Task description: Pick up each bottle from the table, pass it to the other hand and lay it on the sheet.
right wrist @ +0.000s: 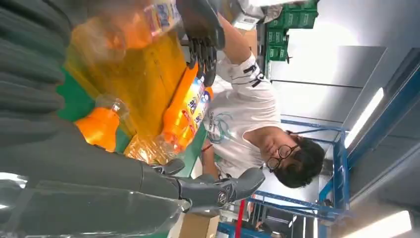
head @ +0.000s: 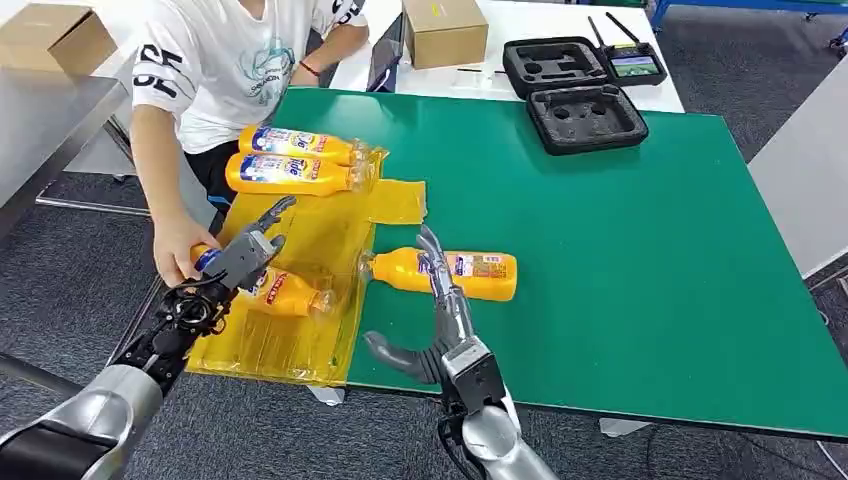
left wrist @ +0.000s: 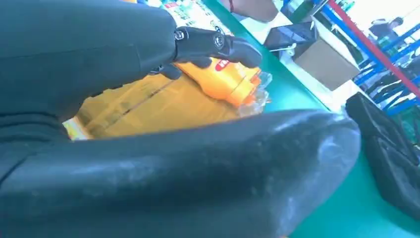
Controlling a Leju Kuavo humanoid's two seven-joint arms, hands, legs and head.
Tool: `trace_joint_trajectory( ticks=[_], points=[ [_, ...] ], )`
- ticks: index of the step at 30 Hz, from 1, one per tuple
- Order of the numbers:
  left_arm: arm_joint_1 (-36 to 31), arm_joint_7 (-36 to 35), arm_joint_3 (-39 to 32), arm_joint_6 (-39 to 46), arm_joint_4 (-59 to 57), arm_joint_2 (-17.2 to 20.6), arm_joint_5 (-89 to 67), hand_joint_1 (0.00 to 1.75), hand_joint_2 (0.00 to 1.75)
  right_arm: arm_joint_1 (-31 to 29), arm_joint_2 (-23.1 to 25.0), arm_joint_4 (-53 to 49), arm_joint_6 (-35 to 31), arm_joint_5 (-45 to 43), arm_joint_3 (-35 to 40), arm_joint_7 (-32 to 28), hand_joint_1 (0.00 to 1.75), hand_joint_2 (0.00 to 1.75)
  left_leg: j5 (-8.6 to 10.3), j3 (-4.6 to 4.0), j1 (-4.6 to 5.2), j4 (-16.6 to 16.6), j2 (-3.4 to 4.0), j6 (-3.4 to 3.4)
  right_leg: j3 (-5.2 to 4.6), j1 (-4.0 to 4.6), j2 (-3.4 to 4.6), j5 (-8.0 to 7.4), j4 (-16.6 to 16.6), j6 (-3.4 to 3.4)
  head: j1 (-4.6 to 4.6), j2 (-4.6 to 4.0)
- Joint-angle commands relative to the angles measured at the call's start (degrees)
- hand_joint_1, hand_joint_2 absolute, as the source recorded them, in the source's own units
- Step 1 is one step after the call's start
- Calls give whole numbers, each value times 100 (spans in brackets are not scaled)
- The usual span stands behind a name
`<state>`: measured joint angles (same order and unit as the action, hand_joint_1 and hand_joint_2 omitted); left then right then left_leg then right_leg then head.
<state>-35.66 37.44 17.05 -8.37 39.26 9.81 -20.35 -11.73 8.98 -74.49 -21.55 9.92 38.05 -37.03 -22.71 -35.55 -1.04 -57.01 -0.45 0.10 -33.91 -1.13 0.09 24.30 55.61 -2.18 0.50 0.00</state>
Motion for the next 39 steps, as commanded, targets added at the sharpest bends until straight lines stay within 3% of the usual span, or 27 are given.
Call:
trace_joint_trajectory(
  ticks=[1,2,3,5,6,8,13,17,39],
  points=[
    [-108,-70,-257,6,-100,-258,-25,0,0,-105,-53,284,-1,-4,-101,1,0,175,-5,12,-1,2,1,4,14,3,-4,5,-5,6,0,0],
    [-108,-70,-257,6,-100,-258,-25,0,0,-105,-53,284,-1,-4,-101,1,0,175,-8,17,-3,1,-1,5,20,6,-6,7,-6,8,-2,0],
    [-65,140,-457,1254,-1,-396,-185,0,0,-87,-50,285,-13,95,-119,12,0,175,-4,10,0,2,-1,4,11,2,-5,5,-4,5,0,0],
    [-101,144,-443,1534,17,-472,-248,0,0,-58,-48,267,-1,136,-124,15,0,175,-8,17,-4,0,-8,6,24,6,-14,10,-6,8,0,-2],
    [166,256,-1303,2925,422,-753,506,0,0,-386,-356,416,-467,1558,161,932,0,175,-4,8,-3,1,-6,4,12,5,-11,5,-5,6,-2,0],
    [353,173,-1191,2902,740,-628,641,0,0,-432,-387,389,-186,1585,-141,890,0,175,-9,18,-2,0,1,9,23,5,-5,7,-9,6,-4,0],
    [1170,-65,-1862,2697,1621,-651,2171,0,0,-868,-685,601,86,3054,-725,2018,0,175,-3,10,5,6,12,6,11,-4,8,2,-6,3,2,0],
    [1728,-69,-1940,2680,2182,-608,2582,0,0,-1402,-780,1411,305,3486,-1109,2114,0,175,-13,24,3,2,40,9,21,0,29,1,-10,6,0,-2],
    [1643,-92,-1912,2708,2143,-617,2594,0,0,-1319,-708,1371,260,3536,-1085,2089,0,175,-7,8,-1,-2,14,4,11,3,7,6,-3,7,-2,0]
  ],
)
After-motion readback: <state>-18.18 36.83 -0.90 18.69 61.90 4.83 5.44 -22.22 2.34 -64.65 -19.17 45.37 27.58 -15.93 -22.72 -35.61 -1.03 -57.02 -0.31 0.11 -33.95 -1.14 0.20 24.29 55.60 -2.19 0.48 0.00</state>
